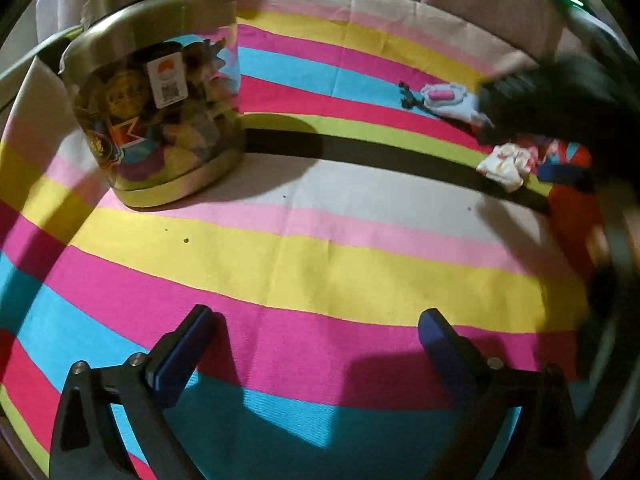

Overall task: Organize soft objects
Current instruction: 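Move both open grippers back over the items on the table, then grasp the white fruit-print cloth with the right gripper and lift it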

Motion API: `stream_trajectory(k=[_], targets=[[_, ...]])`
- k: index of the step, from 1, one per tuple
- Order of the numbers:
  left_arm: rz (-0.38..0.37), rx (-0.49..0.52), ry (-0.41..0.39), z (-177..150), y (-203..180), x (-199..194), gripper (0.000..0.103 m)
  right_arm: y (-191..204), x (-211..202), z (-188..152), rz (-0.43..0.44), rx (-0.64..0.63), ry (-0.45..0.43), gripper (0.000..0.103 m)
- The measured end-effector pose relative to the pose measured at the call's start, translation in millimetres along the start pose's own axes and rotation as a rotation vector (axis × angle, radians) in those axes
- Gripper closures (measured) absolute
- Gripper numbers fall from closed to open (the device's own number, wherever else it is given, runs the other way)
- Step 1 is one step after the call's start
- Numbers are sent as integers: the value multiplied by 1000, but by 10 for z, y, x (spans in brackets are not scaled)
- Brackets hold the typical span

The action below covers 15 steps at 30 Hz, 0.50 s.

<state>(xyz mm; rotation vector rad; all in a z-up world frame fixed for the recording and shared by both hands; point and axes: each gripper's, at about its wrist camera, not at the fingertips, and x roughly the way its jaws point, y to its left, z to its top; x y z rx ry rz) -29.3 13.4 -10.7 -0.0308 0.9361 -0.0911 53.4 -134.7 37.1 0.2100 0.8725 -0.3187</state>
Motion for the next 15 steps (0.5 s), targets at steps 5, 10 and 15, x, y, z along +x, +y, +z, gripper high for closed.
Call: stream_trajectory(k=[5,10,15], targets=[[-20,-40,-15,0,84,-26,0,-78,441,204,-164,162,129,33],[-62,-74,-33,5,169,-53,0,-37,687,329,-151,112,151,30],[-71,-82,-37,6,176,-56,0,-14,741,390,-118,28,115,32]])
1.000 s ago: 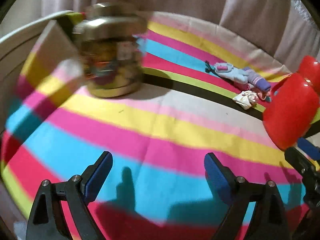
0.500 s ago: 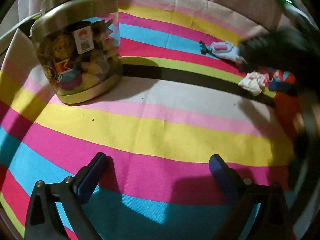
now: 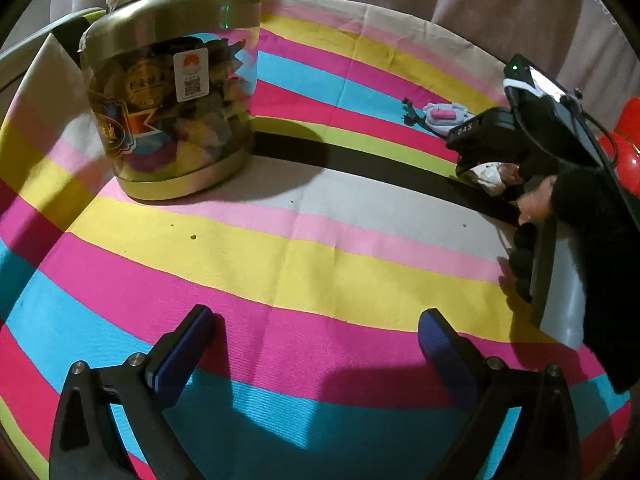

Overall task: Organize soft objects
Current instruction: 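Grasp the white fruit-print cloth with the right gripper and lift it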

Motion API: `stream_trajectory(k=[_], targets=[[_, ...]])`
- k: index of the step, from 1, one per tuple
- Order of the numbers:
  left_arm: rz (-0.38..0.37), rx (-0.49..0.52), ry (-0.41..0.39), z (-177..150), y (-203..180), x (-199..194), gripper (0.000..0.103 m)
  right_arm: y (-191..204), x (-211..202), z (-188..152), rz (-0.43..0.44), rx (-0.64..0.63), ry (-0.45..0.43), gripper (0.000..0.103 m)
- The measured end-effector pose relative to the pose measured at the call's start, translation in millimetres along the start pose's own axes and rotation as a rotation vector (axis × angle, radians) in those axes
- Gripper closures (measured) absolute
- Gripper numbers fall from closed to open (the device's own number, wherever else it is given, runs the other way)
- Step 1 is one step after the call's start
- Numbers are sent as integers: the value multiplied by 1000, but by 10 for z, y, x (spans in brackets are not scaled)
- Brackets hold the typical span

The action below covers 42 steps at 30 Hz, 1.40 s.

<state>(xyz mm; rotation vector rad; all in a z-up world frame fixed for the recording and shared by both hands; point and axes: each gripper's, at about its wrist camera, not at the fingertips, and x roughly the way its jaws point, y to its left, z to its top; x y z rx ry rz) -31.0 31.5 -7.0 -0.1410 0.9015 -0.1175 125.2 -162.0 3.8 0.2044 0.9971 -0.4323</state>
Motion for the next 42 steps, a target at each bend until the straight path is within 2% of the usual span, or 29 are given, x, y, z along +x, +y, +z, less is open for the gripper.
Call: stream_trajectory(k=[2,4,6,7,10,12,14,15,17,20,25,27,29,31,32,33,34,35,37,40,42], targets=[[-1,-2,-1,0,5,-9,0,-9,-19,-13,17,-36,-26,38],[-2,-4,-2,-7,1,-29,0,9,-68,-41,50,-87,-46,55],[0,-7,-3,-13,-5,-33,0,48,-166,-165,115,-188,-64,63],[1,-7,-3,-13,-8,-36,0,74,-224,-241,150,-236,-78,64],[3,-6,-2,-11,-12,-35,0,-7,-602,-732,363,-428,-97,65],[3,-10,-3,-9,-18,-36,0,-184,-790,-1025,414,-501,-98,64],[1,-13,-5,-7,-17,-39,0,-495,-874,-1250,507,-522,-23,60],[1,-16,-6,-8,-22,-38,0,-620,-880,-1281,525,-501,6,53],[-1,-21,-8,-8,-21,-44,0,-790,-918,-1338,474,-464,13,40],[1,-26,-9,-10,-29,-50,0,-891,-943,-1279,451,-427,-21,30],[2,-26,-9,-7,-27,-51,0,-753,-777,-1144,361,-418,-36,30],[1,-27,-10,-6,-26,-51,0,-630,-698,-1192,324,-444,-26,29],[3,-27,-9,-8,-28,-55,0,-545,-656,-1208,286,-494,-60,29],[5,-28,-9,-9,-35,-56,0,-548,-641,-1216,310,-512,-99,29],[7,-28,-9,-9,-37,-53,0,-593,-658,-1232,338,-511,-117,41],[9,-27,-8,-9,-44,-51,0,-656,-685,-1247,354,-512,-132,65],[12,-26,-7,-8,-50,-48,0,-736,-718,-1268,367,-499,-143,79],[17,-22,-5,-8,-59,-44,0,-902,-801,-1286,422,-462,-167,79],[35,-9,4,0,-97,-26,0,-1085,-906,-1322,456,-439,-191,79],[93,48,38,12,-202,44,0,-1400,-980,-1485,443,-446,-185,79],[104,57,47,18,-229,63,0,-1460,-1035,-1602,409,-484,-192,79]])
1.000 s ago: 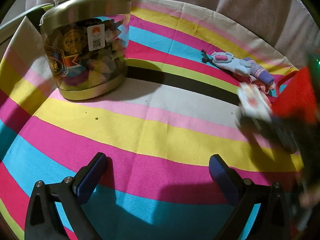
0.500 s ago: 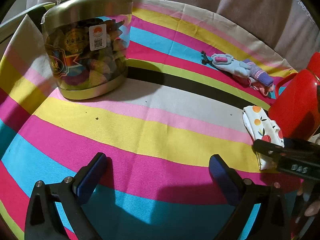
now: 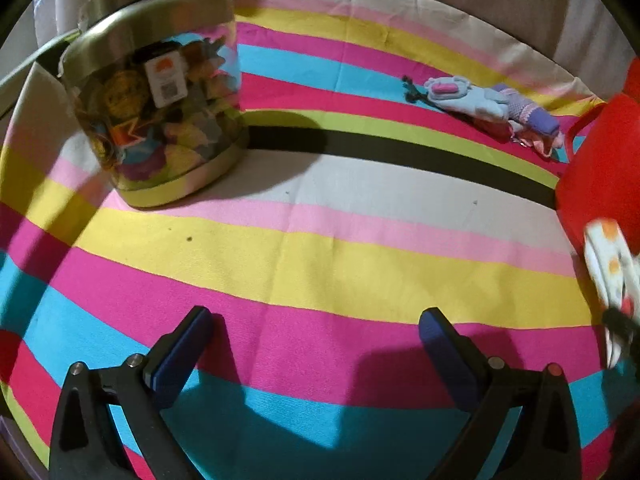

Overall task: Organize soft objects
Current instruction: 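Grasp the white fruit-print cloth with the right gripper and lift it, then grasp the light blue pig plush with the left gripper while the right gripper holds the fruit-print cloth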

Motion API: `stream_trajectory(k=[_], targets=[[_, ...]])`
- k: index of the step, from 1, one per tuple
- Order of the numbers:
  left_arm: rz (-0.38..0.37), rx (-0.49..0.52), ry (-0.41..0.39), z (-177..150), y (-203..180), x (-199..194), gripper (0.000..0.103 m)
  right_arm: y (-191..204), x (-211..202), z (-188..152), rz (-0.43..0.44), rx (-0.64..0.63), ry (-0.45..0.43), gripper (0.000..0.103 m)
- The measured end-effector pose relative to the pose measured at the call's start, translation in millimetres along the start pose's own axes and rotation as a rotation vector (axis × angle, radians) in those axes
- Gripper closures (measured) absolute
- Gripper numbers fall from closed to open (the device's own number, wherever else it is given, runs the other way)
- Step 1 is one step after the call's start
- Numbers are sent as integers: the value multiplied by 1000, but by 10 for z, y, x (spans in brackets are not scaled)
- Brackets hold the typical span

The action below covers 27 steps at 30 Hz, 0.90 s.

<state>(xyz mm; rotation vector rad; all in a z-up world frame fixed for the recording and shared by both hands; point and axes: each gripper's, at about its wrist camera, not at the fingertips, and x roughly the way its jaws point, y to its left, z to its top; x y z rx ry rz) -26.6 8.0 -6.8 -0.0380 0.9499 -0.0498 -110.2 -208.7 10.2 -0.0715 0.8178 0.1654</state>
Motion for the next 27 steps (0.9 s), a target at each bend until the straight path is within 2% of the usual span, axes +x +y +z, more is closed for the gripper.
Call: stream_trajectory(k=[4,6,7,12,14,19,21,24,27], targets=[[14,-17,32,47,5,26,0,67,-29,-208,-70,-124,18,79],[42,-64,93,131,-22,63,0,44,-11,-244,-67,-120,17,78],[23,-93,117,211,-60,97,0,12,5,-237,-55,-108,16,78],[-257,-226,179,756,-429,372,0,-2,5,-236,-47,-111,16,77],[-319,-289,180,1056,-612,565,0,26,-15,-257,-43,-106,16,77],[-401,-360,185,1723,-1099,1001,0,-35,-71,-291,-35,-101,15,77],[-409,-412,199,1923,-1236,1159,0,-37,-73,-291,-35,-101,15,77],[-348,-498,183,2096,-1321,1306,0,-50,-80,-286,-34,-101,15,77],[-311,-590,204,2186,-1365,1489,0,-27,-80,-289,-37,-102,14,77]])
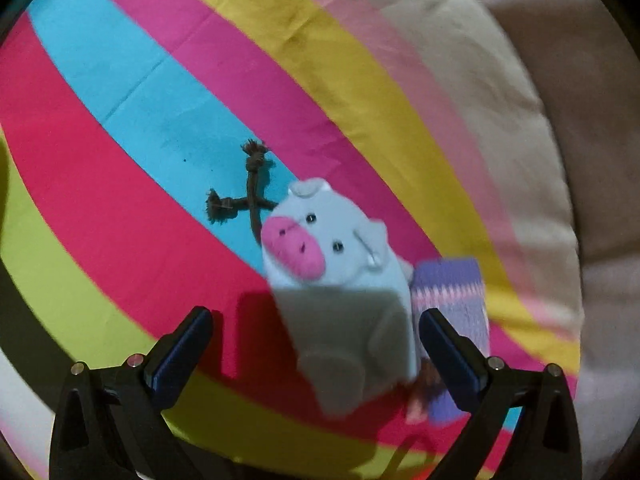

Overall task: Organize soft objects
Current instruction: 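Grasp the light blue pig plush with the left gripper while the right gripper holds the fruit-print cloth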

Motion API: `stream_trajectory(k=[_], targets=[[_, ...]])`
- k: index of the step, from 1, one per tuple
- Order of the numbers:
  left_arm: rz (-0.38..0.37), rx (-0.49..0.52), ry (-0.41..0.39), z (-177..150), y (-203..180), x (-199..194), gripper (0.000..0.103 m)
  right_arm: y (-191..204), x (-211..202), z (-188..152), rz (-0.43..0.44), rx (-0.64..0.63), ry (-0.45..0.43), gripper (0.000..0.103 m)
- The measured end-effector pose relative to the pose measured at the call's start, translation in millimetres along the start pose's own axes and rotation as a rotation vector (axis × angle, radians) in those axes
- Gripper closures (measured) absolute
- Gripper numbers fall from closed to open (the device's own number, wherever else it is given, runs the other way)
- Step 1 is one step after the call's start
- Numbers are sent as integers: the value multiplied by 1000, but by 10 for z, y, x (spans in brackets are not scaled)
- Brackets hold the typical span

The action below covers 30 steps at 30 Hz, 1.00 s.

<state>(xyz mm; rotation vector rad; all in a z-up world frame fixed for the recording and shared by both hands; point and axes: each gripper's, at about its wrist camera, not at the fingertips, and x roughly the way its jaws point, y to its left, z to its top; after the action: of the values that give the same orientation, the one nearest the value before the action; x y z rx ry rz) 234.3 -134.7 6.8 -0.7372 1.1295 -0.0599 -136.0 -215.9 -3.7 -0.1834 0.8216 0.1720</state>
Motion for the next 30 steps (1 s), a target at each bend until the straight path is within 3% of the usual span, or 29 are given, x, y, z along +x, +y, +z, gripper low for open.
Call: stream_trajectory(k=[6,8,11,12,13,14,15,20,22,26,30], targets=[[8,31,2,120,-227,155,0,-30,-14,-2,18,18,2,76],[77,66,9,119,-276,219,0,-22,-23,1,16,17,2,76],[157,218,12,50,-428,251,2,-27,-34,10,14,14,3,76],[166,263,11,33,-459,234,30,-25,-34,6,13,14,2,76],[114,289,-5,8,-449,158,56,-24,-39,6,12,13,2,76],[68,293,-9,-27,-391,60,73,-40,-15,5,13,12,3,76],[63,299,-11,-57,-349,-12,78,-37,-18,6,13,13,3,75],[50,467,-123,-514,135,-781,81,-67,-18,13,27,18,3,74],[10,478,-152,-781,533,-1171,81,-89,-26,18,27,16,3,74],[56,512,-161,-1313,1251,-1649,81,-93,-31,24,29,18,3,74],[93,510,-168,-1731,1624,-1780,81,-96,-31,27,29,18,3,74]])
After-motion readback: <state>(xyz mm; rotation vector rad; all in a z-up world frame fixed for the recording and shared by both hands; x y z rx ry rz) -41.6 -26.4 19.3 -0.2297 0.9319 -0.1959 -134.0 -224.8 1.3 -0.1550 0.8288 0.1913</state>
